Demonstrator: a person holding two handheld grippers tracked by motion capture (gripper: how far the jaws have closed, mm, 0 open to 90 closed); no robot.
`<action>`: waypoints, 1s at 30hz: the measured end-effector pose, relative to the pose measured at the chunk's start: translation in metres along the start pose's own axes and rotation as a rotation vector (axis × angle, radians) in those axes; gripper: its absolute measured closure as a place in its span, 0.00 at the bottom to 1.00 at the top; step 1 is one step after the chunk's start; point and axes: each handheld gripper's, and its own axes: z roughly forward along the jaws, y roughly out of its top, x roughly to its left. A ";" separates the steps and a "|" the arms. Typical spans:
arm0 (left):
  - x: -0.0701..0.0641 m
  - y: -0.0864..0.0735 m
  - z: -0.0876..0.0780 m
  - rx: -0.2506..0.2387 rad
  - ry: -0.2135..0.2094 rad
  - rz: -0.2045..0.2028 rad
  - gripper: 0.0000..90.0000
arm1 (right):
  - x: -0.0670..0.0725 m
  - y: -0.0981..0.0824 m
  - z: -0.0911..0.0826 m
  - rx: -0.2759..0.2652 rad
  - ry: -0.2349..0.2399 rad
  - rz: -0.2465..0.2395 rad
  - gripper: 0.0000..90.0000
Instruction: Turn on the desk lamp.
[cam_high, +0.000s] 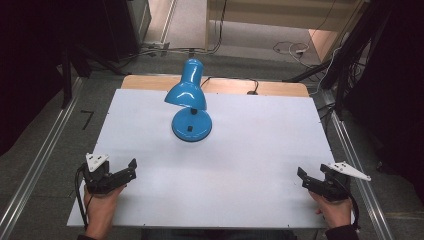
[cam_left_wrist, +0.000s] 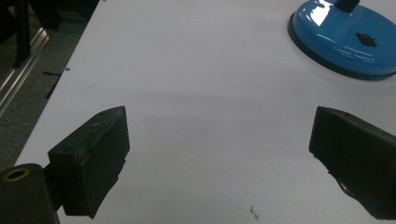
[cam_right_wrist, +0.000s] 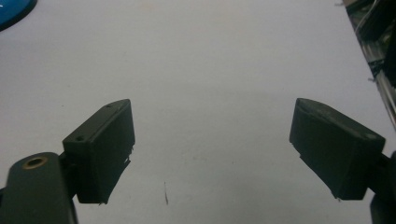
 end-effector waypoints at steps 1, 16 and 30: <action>-0.001 0.000 0.000 -0.004 0.000 0.002 0.07 | 0.000 0.001 0.000 -0.020 -0.010 -0.007 0.15; -0.007 0.003 0.004 -0.016 0.007 0.022 0.07 | -0.003 0.002 -0.005 -0.079 -0.020 0.022 0.16; -0.024 0.008 0.010 -0.021 -0.028 0.049 0.07 | -0.002 0.002 -0.003 -0.069 -0.014 0.002 0.16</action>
